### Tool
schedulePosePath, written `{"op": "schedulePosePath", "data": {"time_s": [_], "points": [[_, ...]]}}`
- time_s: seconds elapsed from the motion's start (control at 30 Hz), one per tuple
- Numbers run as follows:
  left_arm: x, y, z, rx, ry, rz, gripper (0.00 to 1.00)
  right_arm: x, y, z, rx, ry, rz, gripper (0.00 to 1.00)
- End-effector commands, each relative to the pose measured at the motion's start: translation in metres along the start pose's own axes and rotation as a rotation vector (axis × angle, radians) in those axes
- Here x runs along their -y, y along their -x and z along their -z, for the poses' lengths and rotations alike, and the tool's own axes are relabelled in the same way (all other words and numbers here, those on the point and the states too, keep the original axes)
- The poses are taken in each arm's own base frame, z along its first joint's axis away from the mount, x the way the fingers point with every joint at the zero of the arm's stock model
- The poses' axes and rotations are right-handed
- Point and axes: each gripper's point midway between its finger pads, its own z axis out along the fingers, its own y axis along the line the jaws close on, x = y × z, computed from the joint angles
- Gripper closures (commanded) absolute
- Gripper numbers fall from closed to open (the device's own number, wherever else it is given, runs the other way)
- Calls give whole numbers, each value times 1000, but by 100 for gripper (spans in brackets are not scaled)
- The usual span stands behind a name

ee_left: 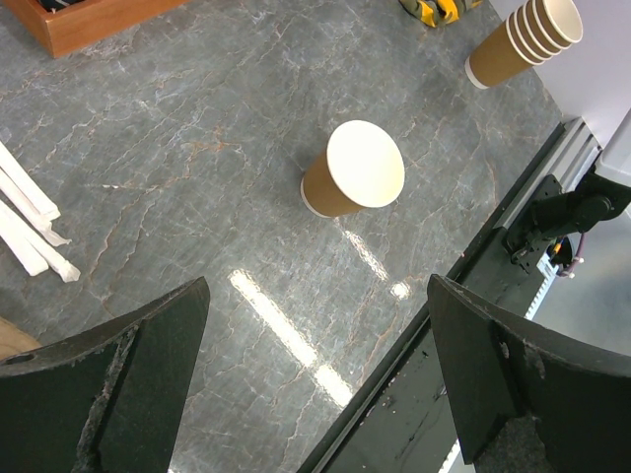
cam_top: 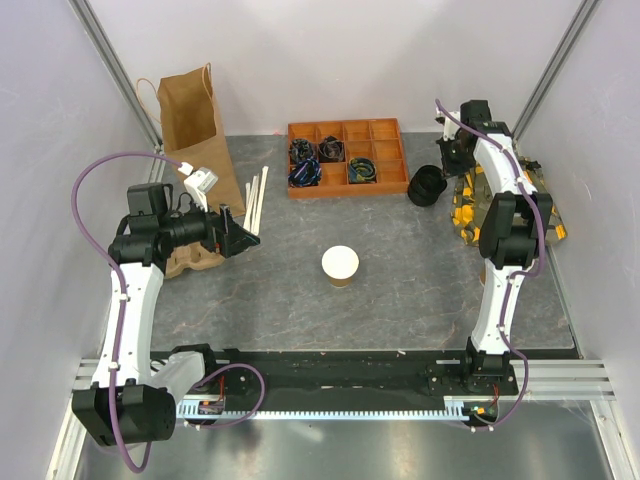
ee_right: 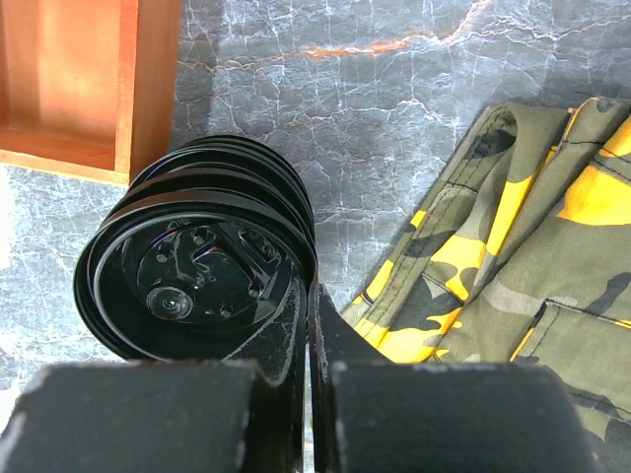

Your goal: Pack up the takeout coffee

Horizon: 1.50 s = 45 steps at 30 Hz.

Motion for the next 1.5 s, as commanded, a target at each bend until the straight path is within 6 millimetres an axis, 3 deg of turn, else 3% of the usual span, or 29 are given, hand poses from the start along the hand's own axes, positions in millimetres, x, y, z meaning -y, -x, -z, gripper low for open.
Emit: {"op": "schedulePosePath", "data": {"time_s": [0.0, 0.27, 0.37, 0.4, 0.43, 0.47, 0.5, 0.53, 0.57, 0.63, 0.7, 0.73, 0.77, 0.83, 0.87, 0.93, 0.97, 1.0, 1.03, 1.07, 1.1, 1.3, 1.47], "points": [[7, 17, 2, 45, -20, -44, 1, 3, 32, 38, 107, -22, 13, 100], [17, 29, -4, 64, -68, -43, 2, -3, 35, 43, 117, 9, 17, 100], [38, 46, -28, 60, -135, -42, 0, -3, 34, 41, 113, 11, 16, 100], [55, 54, -42, 63, -188, -82, 0, -3, 36, 42, 119, 12, 14, 100], [59, 57, -56, 44, -210, -75, 0, -3, 36, 42, 120, 13, 13, 100], [65, 73, -66, 62, -191, -90, 0, -3, 37, 42, 122, 13, 12, 100], [88, 75, -82, 45, -234, -119, 0, -4, 37, 43, 123, 14, 9, 100], [84, 79, -107, 29, -227, -108, 0, -4, 37, 43, 124, 13, 4, 100], [94, 98, -117, 57, -227, -86, 0, -4, 37, 43, 124, 11, 1, 100], [113, 113, -144, 79, -290, -55, 0, -5, 38, 45, 129, 14, -12, 100], [115, 121, -183, 65, -293, 92, 0, -6, 38, 44, 133, 22, -20, 100], [119, 134, -195, 103, -313, 150, 0, -7, 39, 45, 136, 23, -24, 100], [109, 136, -223, 104, -284, 192, 0, -7, 39, 45, 138, 25, -34, 100], [114, 141, -250, 103, -284, 265, 0, -8, 38, 45, 137, 29, -42, 100], [103, 142, -278, 108, -246, 298, 0, -9, 39, 45, 138, 29, -46, 100], [102, 139, -306, 102, -225, 371, 0, -9, 40, 47, 142, 26, -50, 100], [105, 154, -313, 146, -233, 377, 0, -9, 39, 47, 141, 26, -51, 100], [97, 137, -338, 116, -220, 409, 0, -8, 40, 48, 143, 23, -53, 100], [97, 135, -348, 116, -224, 426, 0, -7, 40, 48, 144, 17, -54, 100], [104, 147, -353, 141, -246, 444, 0, -6, 41, 49, 145, 14, -52, 100], [97, 127, -376, 105, -235, 466, 0, -6, 40, 48, 143, 14, -51, 100], [119, 124, -413, 131, -319, 476, 0, -7, 33, 42, 122, 15, -53, 100], [112, 109, -433, 131, -337, 488, 0, -10, 33, 41, 123, 29, -61, 100]]}}
